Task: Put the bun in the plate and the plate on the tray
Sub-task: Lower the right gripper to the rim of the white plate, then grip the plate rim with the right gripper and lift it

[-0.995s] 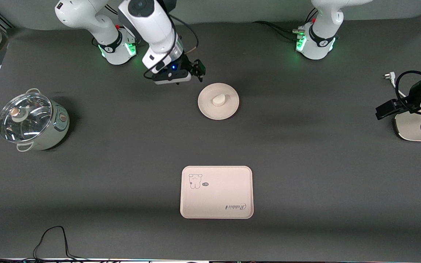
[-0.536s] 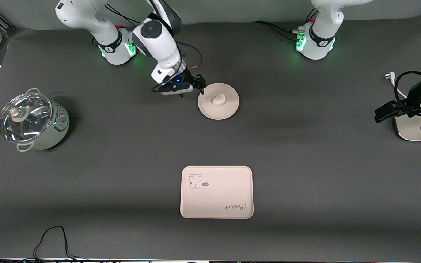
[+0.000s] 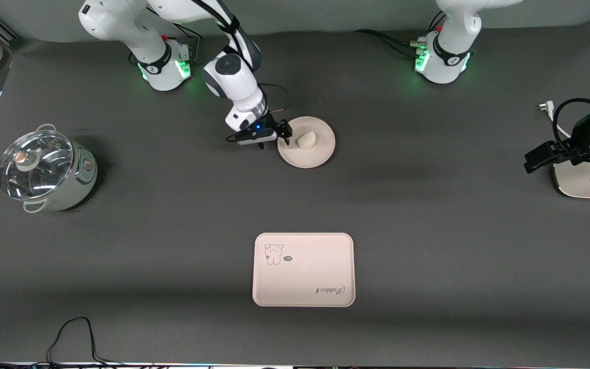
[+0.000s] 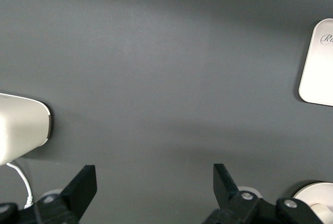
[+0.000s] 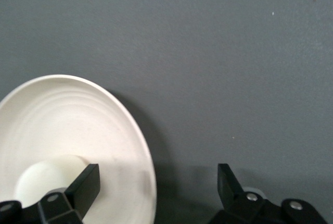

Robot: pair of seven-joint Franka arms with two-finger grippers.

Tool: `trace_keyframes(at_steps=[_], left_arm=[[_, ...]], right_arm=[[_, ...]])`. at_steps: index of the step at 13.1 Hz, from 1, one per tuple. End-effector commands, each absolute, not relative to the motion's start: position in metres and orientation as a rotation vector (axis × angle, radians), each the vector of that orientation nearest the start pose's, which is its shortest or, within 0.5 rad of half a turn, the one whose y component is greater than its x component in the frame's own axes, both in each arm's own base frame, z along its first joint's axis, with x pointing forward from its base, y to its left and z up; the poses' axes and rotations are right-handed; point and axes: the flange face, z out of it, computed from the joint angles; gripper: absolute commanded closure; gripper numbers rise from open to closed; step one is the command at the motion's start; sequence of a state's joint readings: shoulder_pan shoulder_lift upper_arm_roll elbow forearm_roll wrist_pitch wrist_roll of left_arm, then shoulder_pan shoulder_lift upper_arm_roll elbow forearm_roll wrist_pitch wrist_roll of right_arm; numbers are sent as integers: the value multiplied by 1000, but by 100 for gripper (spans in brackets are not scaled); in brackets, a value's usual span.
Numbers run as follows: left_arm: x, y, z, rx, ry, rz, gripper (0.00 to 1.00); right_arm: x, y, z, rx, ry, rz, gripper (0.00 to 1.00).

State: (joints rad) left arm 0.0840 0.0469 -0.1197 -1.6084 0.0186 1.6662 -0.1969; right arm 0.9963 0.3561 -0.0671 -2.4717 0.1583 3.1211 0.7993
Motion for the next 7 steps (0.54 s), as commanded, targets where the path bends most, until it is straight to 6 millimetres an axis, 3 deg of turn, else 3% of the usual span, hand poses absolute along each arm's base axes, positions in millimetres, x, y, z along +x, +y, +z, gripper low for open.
trace_keyframes(at_steps=[1,7], left_arm=[[573,-27,607,-3129,-203,-72,0],[574,-30,608,-3130,-196,-81,0]], right_arm=[[306,396,177,-2896,52,-275,0],[295,404,175,-2888,79,-238,0]])
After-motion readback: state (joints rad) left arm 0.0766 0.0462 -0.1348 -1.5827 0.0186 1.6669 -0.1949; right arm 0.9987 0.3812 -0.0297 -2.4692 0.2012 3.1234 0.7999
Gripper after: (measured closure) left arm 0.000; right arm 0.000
